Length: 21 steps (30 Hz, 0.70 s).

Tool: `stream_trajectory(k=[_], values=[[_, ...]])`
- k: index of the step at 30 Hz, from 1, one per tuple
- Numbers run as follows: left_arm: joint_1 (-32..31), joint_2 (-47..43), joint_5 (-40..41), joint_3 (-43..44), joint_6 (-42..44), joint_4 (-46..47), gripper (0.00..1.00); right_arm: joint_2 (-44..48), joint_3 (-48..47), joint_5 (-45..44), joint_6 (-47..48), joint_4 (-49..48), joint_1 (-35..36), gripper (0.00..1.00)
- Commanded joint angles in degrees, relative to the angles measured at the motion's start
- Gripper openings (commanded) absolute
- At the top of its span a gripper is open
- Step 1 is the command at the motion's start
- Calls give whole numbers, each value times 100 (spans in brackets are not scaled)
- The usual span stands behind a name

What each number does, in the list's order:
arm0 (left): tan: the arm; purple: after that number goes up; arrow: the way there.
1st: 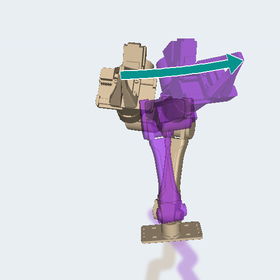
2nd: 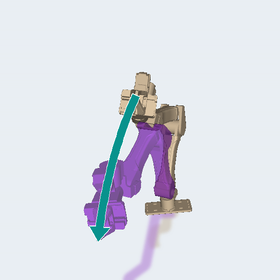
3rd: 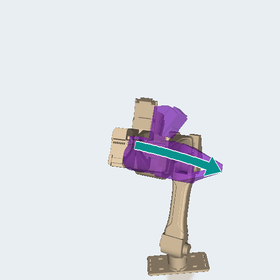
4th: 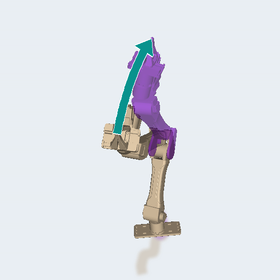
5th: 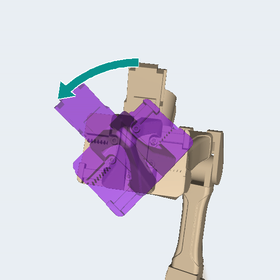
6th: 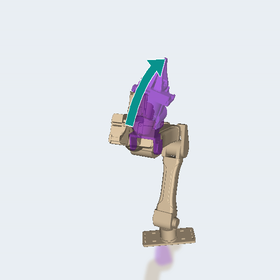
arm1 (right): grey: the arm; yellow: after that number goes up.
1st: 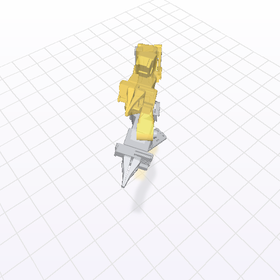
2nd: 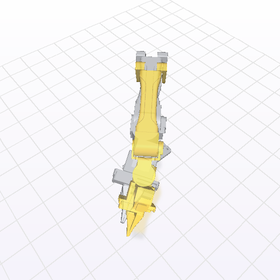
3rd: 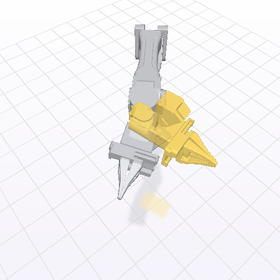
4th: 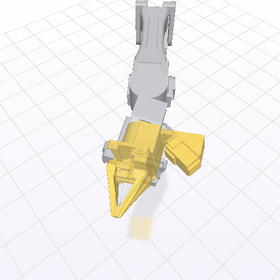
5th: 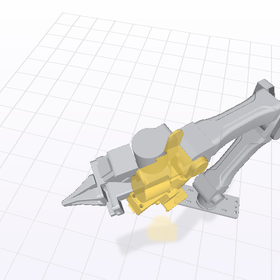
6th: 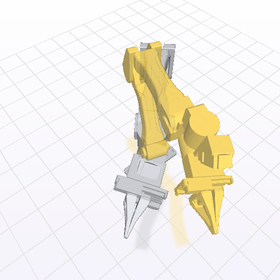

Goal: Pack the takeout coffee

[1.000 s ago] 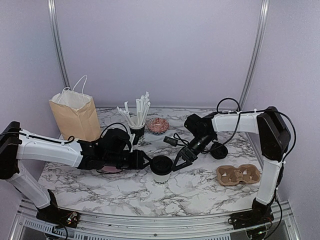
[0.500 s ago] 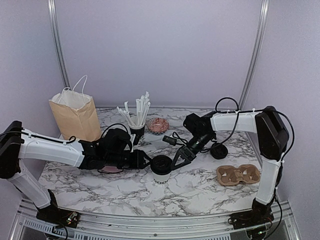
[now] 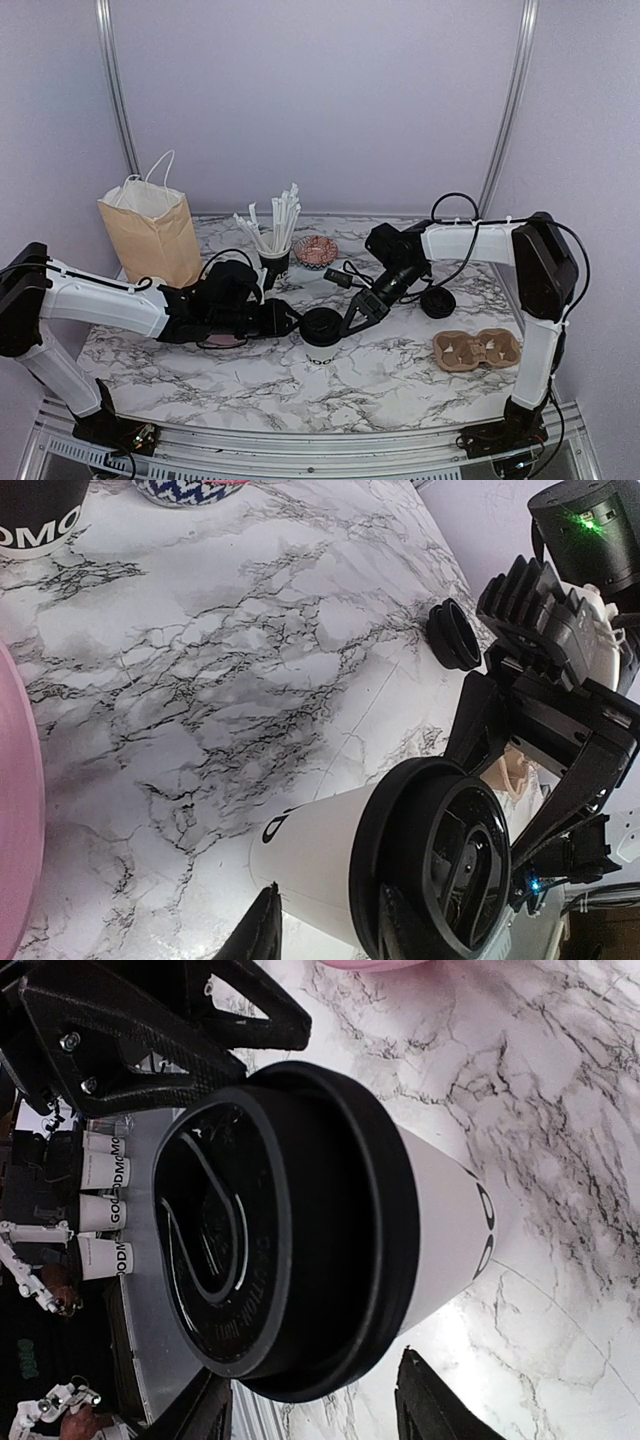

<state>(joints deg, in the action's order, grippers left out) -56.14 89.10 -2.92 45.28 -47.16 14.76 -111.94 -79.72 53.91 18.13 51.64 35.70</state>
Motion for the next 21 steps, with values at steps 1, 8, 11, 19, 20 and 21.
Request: stream_trajectory(k=[1,8,11,19,20,21], values=[[-75,102,-21,198,360,-842,33,-197,18,-1570,249,-438,-86,53],[-229,-155,337,948,781,-1271,46,306,-97,-891,543,-220,-125,56],[-231,-331,660,1129,931,-1377,52,329,-342,-682,596,-25,-264,57],[-231,-752,1170,1507,1306,-1971,59,616,-804,-747,776,353,-488,61],[-219,-824,1276,1555,1419,-2094,59,687,-822,-809,795,363,-500,61],[-222,-895,1398,1603,1548,-2201,60,760,-825,-869,818,364,-515,61]])
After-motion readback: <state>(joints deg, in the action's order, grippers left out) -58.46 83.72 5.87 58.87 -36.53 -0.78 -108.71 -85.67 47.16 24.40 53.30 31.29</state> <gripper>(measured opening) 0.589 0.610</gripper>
